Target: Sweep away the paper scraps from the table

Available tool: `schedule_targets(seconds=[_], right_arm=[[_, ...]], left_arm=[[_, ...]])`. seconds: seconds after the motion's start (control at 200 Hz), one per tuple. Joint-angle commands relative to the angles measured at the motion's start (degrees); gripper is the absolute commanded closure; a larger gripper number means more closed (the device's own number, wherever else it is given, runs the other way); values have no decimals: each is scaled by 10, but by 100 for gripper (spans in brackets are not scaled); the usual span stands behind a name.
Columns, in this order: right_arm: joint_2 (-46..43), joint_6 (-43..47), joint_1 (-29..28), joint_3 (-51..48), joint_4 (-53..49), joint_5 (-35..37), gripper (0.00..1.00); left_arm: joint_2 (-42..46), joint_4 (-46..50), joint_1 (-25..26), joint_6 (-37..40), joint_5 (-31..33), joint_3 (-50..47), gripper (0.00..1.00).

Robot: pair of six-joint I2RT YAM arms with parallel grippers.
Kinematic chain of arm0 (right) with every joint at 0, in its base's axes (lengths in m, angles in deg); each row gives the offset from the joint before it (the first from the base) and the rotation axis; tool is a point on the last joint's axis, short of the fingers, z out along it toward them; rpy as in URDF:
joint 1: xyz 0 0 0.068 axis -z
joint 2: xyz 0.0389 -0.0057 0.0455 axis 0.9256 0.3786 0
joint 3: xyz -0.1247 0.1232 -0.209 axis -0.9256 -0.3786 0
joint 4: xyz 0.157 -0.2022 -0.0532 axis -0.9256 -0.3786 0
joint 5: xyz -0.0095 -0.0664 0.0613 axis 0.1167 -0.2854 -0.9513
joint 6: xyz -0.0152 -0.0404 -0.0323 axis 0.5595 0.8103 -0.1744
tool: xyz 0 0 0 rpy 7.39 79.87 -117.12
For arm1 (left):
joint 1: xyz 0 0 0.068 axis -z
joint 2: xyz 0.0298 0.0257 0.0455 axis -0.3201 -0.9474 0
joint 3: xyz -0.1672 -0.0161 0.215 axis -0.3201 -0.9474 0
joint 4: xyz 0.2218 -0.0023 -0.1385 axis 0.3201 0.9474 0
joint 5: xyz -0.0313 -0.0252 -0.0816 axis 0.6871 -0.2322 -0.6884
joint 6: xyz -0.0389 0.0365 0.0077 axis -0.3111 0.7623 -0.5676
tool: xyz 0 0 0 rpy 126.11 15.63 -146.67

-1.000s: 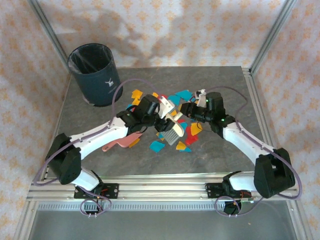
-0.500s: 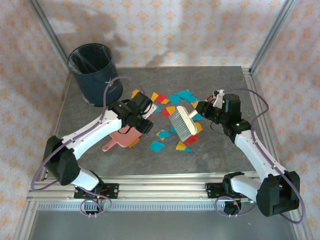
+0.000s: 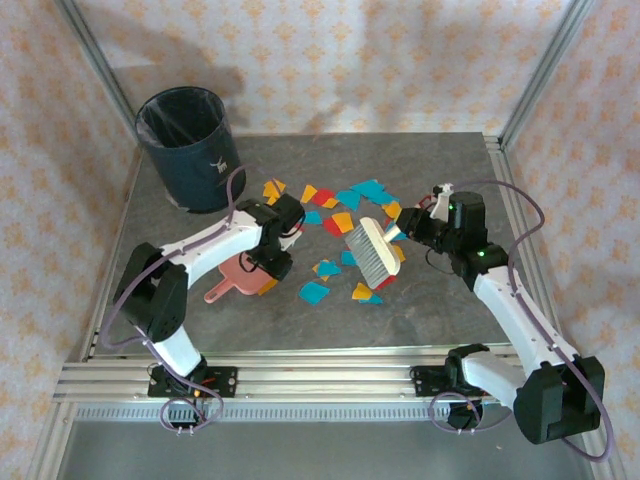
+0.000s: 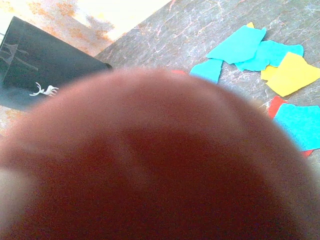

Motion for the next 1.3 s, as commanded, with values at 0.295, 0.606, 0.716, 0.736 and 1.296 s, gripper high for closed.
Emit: schedule_targets(seconds=[0.295, 0.606, 0.716, 0.736, 1.296], right_arm=[[-15, 1, 3, 3, 4, 14, 100], [-11, 1, 3, 0, 8, 12, 100], [-11, 1, 3, -1, 8, 11, 100], [-12, 1, 3, -2, 8, 11, 100], [-13, -5, 3, -10, 13, 10, 100]], left_arm=[[-60, -15, -5, 19, -2, -15, 63], [-97, -21, -6, 24, 3, -3, 69], [-109, -21, -6, 24, 8, 1, 71], [-110, -21, -6, 24, 8, 0, 71], [-76, 6, -3, 24, 71, 9, 98]])
